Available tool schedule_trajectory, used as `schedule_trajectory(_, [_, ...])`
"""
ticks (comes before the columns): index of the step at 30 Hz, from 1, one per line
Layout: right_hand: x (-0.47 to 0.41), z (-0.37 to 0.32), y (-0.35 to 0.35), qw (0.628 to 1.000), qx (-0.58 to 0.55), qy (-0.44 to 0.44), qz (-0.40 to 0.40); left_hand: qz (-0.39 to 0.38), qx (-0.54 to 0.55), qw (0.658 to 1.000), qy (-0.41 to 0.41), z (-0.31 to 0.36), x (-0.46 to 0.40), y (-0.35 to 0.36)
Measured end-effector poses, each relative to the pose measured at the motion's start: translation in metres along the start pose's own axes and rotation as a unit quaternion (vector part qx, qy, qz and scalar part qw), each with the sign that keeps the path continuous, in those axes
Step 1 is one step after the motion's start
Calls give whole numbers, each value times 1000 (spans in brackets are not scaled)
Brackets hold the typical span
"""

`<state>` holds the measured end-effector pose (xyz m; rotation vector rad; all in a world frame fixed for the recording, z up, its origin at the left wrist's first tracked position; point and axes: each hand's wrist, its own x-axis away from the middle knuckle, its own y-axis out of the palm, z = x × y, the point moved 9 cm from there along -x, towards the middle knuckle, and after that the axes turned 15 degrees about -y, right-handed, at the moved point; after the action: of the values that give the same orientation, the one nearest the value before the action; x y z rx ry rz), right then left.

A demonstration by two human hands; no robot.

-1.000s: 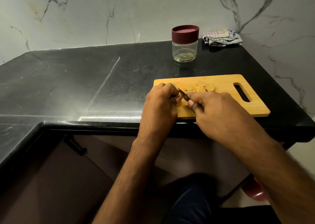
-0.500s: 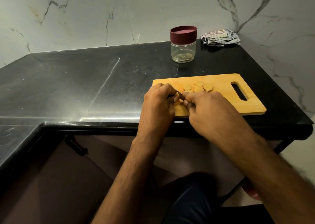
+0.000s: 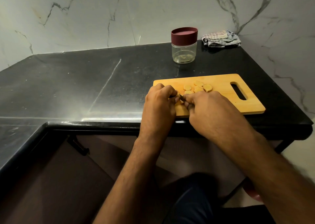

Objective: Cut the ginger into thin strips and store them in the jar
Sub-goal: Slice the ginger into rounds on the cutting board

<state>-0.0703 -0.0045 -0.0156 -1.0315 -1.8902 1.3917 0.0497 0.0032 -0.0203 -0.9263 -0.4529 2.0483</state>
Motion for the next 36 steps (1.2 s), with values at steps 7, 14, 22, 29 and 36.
schedule_trajectory(7, [16, 4, -2, 999, 3, -10, 34, -11, 9, 1000, -1, 7, 7, 2])
schedule_trajectory(14, [16, 1, 1, 999, 8, -3, 37, -36, 27, 999, 9, 4, 4, 3])
schedule_trajectory(22, [20, 9, -2, 992, -49, -30, 112, -11, 36, 999, 18, 5, 7, 1])
schedule_trajectory(29, [12, 6, 4, 1000, -22, -8, 11, -19, 16, 999, 25, 9, 9, 2])
schedule_trajectory(36, [15, 5, 2, 999, -27, 2, -23, -19, 10, 1000, 16, 9, 8, 2])
